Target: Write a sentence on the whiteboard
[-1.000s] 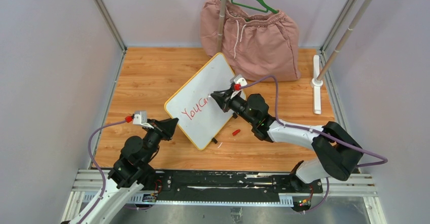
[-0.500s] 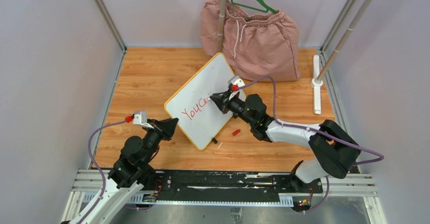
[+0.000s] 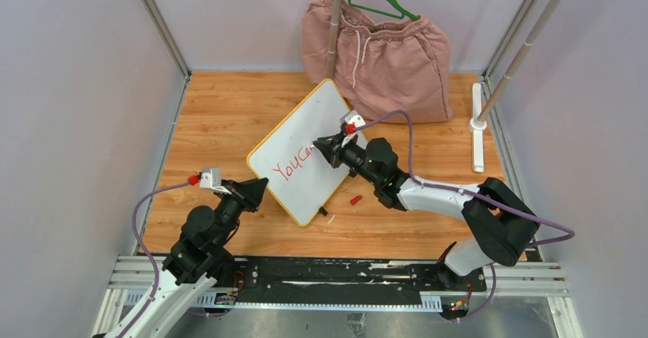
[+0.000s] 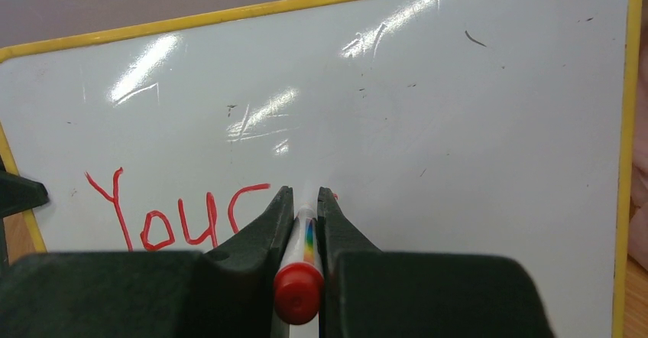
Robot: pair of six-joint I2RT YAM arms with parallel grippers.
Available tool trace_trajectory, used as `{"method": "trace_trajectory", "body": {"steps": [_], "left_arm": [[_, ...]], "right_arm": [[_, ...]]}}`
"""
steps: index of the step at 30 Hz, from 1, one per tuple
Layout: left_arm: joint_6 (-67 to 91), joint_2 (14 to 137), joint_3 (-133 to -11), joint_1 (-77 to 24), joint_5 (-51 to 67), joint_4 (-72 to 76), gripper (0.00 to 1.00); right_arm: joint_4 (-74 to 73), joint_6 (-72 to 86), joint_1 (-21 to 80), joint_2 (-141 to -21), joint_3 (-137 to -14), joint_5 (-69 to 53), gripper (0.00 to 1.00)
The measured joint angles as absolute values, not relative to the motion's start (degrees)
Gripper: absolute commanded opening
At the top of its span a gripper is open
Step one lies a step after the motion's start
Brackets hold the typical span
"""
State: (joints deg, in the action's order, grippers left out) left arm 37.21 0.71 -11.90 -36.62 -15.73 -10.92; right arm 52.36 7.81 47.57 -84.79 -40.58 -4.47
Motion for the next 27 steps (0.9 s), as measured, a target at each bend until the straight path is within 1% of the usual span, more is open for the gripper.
{"method": "trace_trajectory", "body": {"steps": [8,27], "left_arm": [[36.75,0.62,-11.9,-36.62,-15.68,-11.03,0.0],[36.6,0.62,-11.9,-36.62,-15.7,-11.05,0.0]], "right_arm": [[51.81,7.4,47.57,-85.45,-42.7,-4.4,0.0],[51.81,7.22,46.7,-85.67,-42.81,-2.9,0.0]]}}
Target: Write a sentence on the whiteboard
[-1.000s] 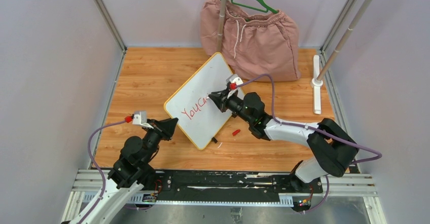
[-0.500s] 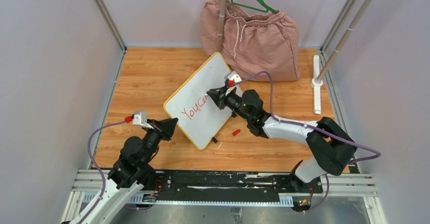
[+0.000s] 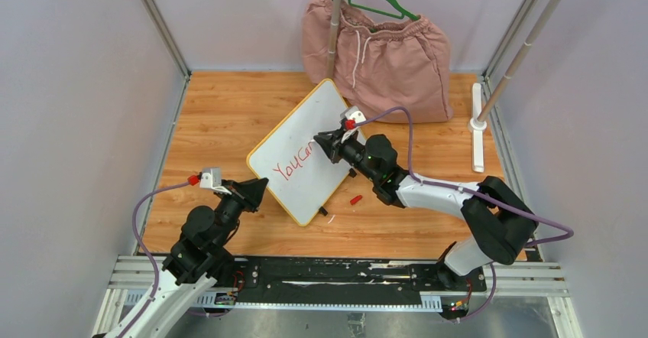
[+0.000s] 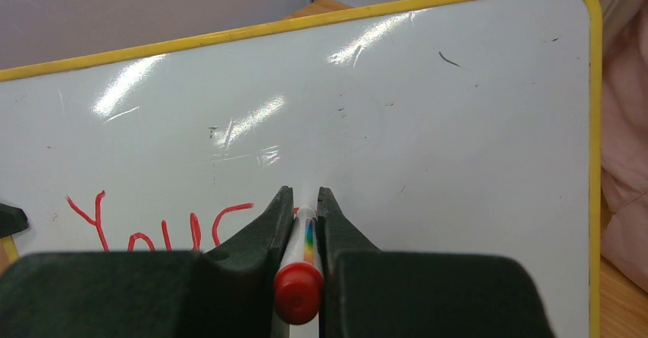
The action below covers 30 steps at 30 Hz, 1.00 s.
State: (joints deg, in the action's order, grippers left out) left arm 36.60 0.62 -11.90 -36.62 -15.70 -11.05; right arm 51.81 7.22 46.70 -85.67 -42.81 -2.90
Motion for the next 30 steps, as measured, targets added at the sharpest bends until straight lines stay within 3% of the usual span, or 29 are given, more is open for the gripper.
{"method": "trace_trajectory", "body": {"steps": [30], "left_arm": [[36.6,0.49,-11.9,-36.62,-15.86,-11.03,0.0]], "right_arm": [[50.98,7.7,46.26,-82.08,-38.94,-1.19,0.0]]}}
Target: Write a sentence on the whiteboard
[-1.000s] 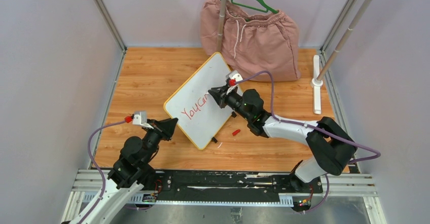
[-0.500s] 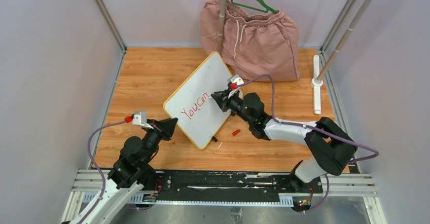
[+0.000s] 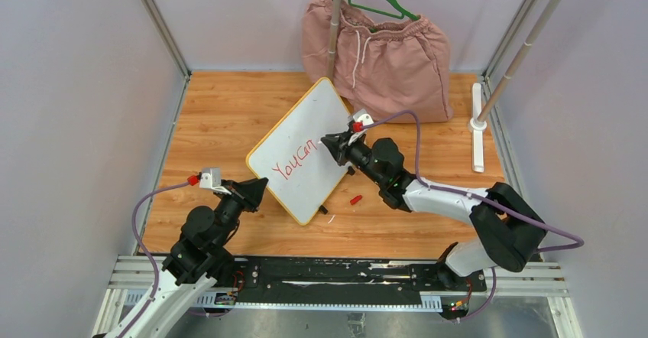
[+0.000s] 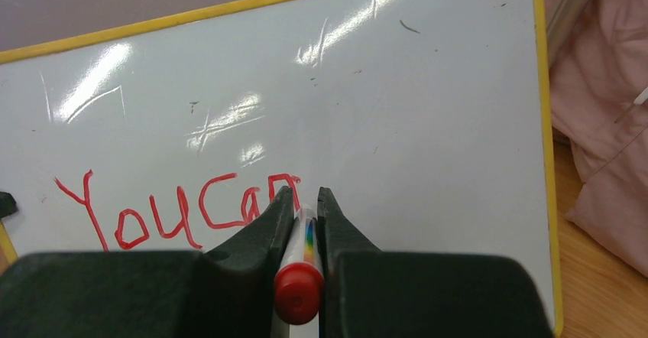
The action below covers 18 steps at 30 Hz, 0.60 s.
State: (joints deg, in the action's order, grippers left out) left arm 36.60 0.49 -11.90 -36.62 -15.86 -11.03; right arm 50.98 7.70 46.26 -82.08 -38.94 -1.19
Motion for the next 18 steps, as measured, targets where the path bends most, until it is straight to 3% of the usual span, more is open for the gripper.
{"method": "trace_trajectory", "body": {"steps": [18], "left_arm": [[36.62,0.4,-11.9,-36.62,-15.97,-11.29,0.0]], "right_arm": [[51.88,10.7,43.92,-84.82,-40.75,-1.41,0.0]]}}
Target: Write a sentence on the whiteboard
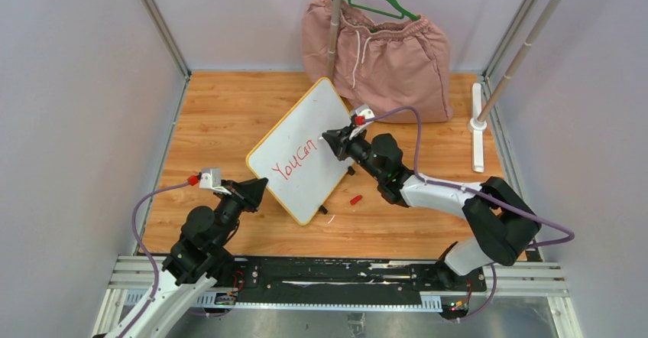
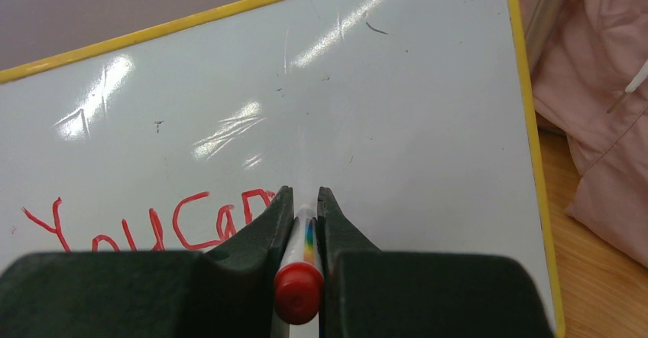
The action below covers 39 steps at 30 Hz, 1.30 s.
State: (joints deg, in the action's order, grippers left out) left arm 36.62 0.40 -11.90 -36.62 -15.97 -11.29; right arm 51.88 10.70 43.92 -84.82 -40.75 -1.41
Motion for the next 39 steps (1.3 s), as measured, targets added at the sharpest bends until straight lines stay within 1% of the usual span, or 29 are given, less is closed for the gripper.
{"method": "trace_trajectory", "body": {"steps": [16,29,39], "left_arm": [[36.6,0.4,-11.9,-36.62,-15.92,-11.29,0.0],[36.56,0.4,-11.9,-36.62,-15.97,-11.29,0.0],[36.56,0.38,-11.9,-36.62,-16.12,-11.29,0.0]], "right_arm": [[52.8,10.94,43.64,-87.39,-44.25,-2.11,0.0],[52.8,10.96,43.72,-87.64,-44.12,-4.47,0.0],[53.56,10.92,43.75,-87.13,-41.52,-4.51,0.0]]}}
